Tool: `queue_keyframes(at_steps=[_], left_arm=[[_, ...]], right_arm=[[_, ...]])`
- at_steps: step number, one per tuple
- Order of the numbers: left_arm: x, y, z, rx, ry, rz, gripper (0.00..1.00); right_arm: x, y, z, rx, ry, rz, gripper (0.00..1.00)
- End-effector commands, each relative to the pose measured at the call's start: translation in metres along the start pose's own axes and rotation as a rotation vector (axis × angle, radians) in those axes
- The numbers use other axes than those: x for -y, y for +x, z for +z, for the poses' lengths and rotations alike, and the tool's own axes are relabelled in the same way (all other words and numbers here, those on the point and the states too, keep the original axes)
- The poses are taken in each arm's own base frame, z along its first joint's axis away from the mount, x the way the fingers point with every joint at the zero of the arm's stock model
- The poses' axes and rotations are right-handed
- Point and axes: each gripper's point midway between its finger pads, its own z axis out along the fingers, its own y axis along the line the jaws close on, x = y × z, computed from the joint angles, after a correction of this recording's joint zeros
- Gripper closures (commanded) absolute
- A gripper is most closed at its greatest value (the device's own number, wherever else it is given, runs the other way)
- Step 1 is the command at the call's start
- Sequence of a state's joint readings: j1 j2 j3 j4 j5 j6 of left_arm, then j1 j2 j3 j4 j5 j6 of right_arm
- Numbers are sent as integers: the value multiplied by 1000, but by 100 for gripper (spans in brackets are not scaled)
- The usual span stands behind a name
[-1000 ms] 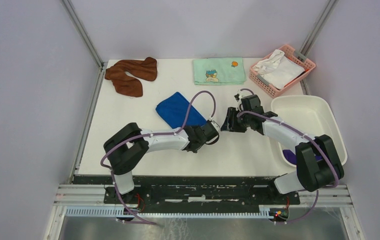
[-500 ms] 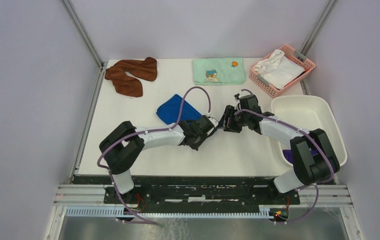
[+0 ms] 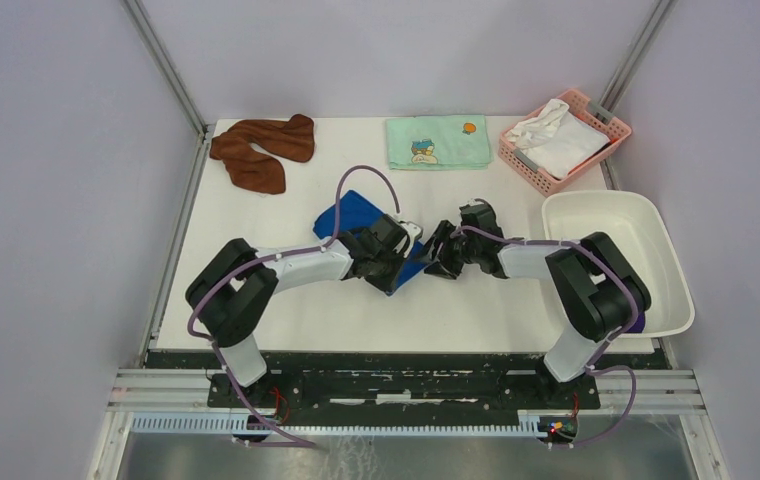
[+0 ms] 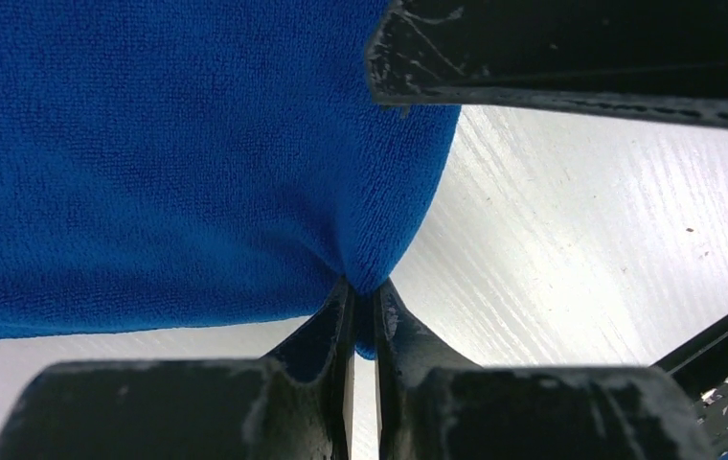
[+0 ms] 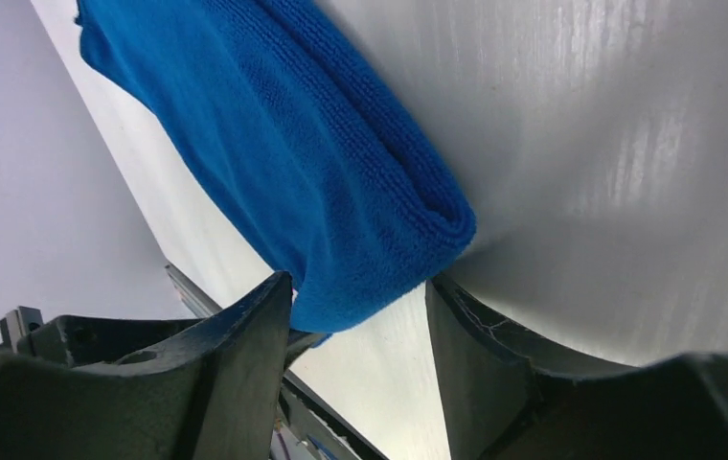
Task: Roll the towels
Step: Roll the towel at the center of the board.
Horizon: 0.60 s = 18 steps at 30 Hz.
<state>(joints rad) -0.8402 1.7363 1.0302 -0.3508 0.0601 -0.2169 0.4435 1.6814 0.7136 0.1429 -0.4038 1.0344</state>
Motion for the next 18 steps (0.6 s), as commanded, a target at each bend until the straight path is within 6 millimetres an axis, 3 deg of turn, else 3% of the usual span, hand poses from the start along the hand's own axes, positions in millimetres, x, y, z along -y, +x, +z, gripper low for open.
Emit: queue_keyframes(at_steps=[1, 8, 14, 18], left_arm=[[13, -13, -7, 56, 64, -45, 88], [10, -16, -13, 82, 44, -43, 80], [12, -33, -37, 187, -44, -5, 48], [25, -49, -52, 308, -86, 46, 35]], right_arm=[[-3, -9, 11, 53, -32, 69, 40], [12, -13, 10, 71, 80, 93, 63], [19, -15, -2, 70, 215, 88, 86], [21, -13, -4, 50, 264, 112, 93]])
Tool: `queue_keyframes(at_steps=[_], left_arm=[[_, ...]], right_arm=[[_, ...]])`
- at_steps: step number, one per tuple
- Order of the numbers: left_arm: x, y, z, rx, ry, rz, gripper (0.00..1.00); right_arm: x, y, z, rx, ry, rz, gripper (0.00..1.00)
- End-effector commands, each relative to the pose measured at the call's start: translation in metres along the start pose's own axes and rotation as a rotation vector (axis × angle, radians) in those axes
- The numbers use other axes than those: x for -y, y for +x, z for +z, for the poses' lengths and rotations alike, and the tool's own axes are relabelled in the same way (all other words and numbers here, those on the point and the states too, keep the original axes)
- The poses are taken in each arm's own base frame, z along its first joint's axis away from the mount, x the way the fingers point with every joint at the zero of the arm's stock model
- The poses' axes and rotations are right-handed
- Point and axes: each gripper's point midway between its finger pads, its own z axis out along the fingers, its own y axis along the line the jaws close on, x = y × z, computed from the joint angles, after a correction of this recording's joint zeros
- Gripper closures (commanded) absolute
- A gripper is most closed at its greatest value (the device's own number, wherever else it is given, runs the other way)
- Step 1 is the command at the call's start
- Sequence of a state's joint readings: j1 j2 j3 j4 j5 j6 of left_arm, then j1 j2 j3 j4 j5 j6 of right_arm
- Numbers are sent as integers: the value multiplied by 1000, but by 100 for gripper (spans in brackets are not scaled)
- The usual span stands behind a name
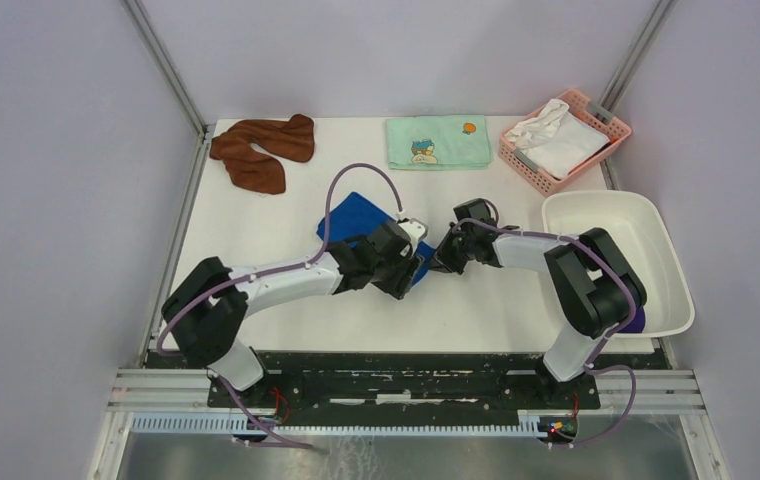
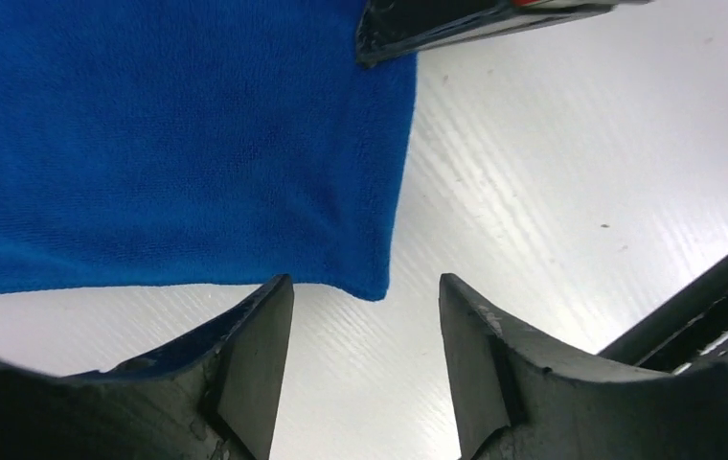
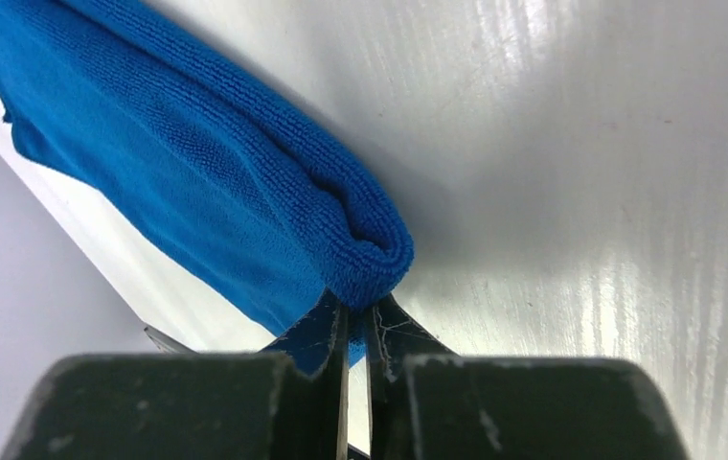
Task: Roll the towels
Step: Roll the towel at the center of the board.
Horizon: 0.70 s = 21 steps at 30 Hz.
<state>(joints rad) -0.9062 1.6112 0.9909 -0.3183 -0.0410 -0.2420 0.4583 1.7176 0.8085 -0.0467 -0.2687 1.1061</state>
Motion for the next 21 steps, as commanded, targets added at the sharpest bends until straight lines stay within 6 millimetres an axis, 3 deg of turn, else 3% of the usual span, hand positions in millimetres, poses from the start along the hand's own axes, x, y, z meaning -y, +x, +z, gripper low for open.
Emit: queue_keyframes(at_steps=[1, 5, 10, 21], left_arm=[[11, -38, -21, 205, -66, 32, 33], [17, -46, -18, 298, -118, 95, 29], [25, -49, 1, 324, -186, 177, 29], [41, -38, 30, 313, -332, 329, 39]], right_arm=[[6, -3, -9, 11, 98, 16, 94], [4, -5, -16, 9, 139, 32, 97], [3, -4, -23, -6, 176, 57, 100], [-7, -6, -32, -9, 179, 78, 100]])
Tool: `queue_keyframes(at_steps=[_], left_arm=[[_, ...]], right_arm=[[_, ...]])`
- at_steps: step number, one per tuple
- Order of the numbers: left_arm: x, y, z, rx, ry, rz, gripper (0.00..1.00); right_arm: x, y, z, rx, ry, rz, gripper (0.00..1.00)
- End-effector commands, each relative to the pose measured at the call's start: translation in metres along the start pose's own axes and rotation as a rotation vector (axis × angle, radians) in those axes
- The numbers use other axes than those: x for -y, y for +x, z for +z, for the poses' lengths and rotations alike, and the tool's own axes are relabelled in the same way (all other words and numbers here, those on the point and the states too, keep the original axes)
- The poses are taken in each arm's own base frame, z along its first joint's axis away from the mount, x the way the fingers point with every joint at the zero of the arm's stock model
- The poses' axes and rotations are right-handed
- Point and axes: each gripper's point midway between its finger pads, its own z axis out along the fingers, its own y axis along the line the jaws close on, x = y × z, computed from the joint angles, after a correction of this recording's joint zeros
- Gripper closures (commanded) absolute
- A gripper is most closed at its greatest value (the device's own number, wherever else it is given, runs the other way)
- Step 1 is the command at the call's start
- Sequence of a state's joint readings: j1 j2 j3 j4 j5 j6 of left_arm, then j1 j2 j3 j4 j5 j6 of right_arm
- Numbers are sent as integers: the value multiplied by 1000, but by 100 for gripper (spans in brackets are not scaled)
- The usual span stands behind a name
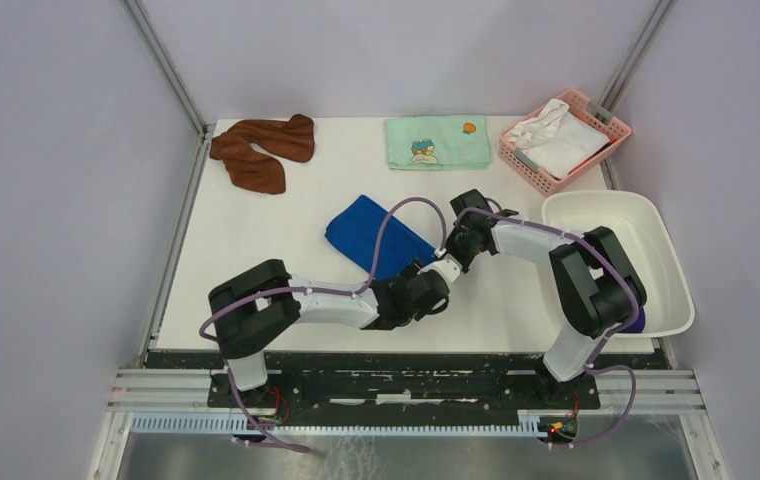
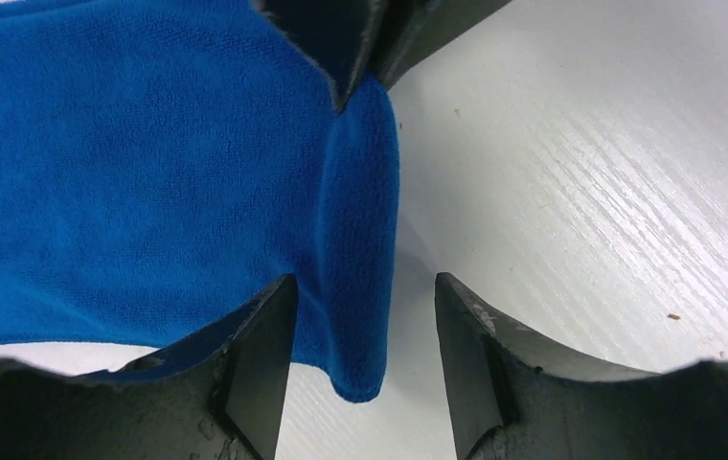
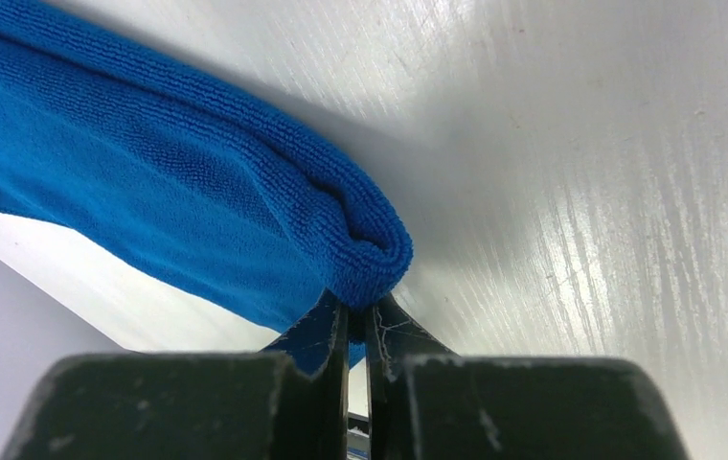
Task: Roll the towels
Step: Roll the towel at the center of the board.
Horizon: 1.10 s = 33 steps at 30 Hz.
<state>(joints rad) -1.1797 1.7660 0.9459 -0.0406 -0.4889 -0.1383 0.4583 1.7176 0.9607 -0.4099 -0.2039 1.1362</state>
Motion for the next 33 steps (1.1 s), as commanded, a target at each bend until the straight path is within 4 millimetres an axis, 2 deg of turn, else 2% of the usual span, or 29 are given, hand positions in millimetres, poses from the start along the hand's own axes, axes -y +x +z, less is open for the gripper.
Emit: queue_keyframes(at_steps=[1, 4, 7, 12, 15, 20, 25, 28, 30, 33], left_arm=[[-3, -41, 1, 124, -109, 48, 39], [2, -39, 3, 121, -138, 93, 41], [2, -33, 8, 100, -158, 102, 49], [3, -33, 7, 96, -149, 81, 78], [3, -35, 5, 94, -107, 35, 96], [3, -35, 5, 67, 41, -95, 97], [-2, -39, 2, 46, 256, -318, 97], [-15, -38, 5, 28, 372, -475, 97], [-19, -36, 7, 6, 436, -556, 97], [-24, -30, 12, -39, 513, -673, 97]], right_arm=[[-18, -6, -17, 34, -33, 1, 100], [-20, -6, -18, 32, -38, 2, 100], [-20, -5, -18, 30, -41, 0, 100], [-18, -7, -20, 42, -38, -21, 100], [-20, -10, -21, 51, -50, -50, 96], [-35, -15, -30, 52, -124, -137, 82], [-51, -28, -55, 94, -237, -236, 60], [-59, -34, -67, 111, -312, -278, 50], [-61, -37, -71, 126, -361, -289, 47], [-52, -38, -67, 131, -398, -278, 46]])
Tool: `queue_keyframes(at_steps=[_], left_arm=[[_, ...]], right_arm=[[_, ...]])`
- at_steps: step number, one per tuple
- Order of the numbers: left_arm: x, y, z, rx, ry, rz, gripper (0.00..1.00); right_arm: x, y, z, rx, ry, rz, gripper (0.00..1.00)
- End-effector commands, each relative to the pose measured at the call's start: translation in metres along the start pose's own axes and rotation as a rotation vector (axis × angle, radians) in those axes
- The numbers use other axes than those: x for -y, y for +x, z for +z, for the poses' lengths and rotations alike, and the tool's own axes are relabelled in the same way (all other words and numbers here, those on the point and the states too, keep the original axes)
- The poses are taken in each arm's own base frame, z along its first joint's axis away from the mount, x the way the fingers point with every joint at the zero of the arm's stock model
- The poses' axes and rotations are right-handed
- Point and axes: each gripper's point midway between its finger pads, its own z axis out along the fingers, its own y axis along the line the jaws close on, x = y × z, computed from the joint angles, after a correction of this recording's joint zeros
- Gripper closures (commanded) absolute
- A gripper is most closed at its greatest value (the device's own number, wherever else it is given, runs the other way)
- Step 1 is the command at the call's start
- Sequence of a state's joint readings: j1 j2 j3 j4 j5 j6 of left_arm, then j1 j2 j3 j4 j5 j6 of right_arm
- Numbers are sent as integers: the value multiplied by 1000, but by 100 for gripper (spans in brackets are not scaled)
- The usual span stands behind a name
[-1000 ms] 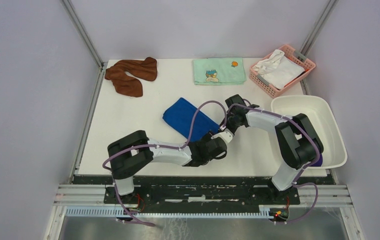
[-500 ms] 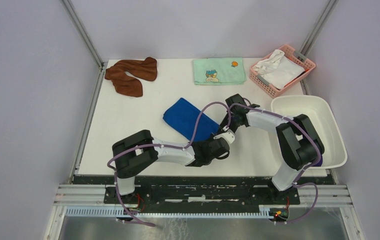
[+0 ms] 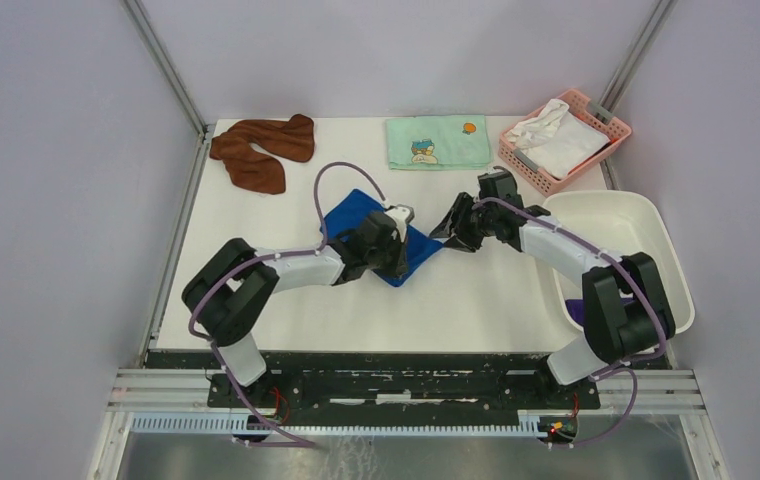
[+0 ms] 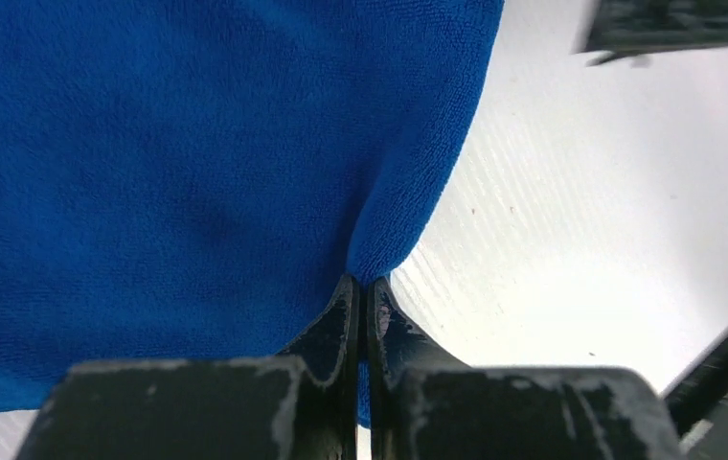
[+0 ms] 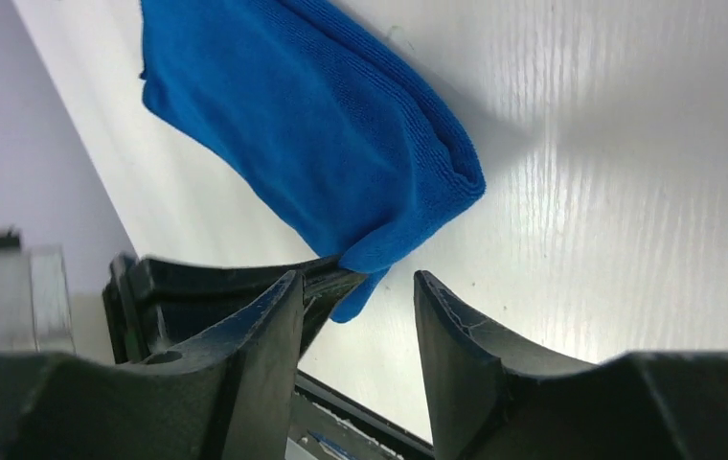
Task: Roll the towels
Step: Roll the towel at the center of the board.
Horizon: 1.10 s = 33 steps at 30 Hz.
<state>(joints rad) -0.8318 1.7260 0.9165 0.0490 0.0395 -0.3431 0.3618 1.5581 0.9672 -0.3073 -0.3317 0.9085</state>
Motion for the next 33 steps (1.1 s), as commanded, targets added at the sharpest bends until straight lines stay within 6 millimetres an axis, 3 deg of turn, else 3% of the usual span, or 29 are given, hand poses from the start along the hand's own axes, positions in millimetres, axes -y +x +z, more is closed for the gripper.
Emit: queue_keyframes(at_steps=[1, 6, 16, 21, 33], left_arm=[[22, -4, -3, -41, 243, -238, 97], [12, -3, -2, -59, 327, -415, 97], [-13, 4, -1, -75, 327, -608, 97], [-20, 7, 2, -87, 310, -628, 97], [-25, 7, 7, -124, 273, -629, 97]], right_arm=[[-11, -7, -7, 44, -143, -59, 46], [1, 0, 6, 42, -175, -70, 48], [25, 13, 35, -28, -136, -64, 60], [19, 11, 44, -45, -161, -67, 61], [-7, 4, 49, -50, -292, -57, 50]])
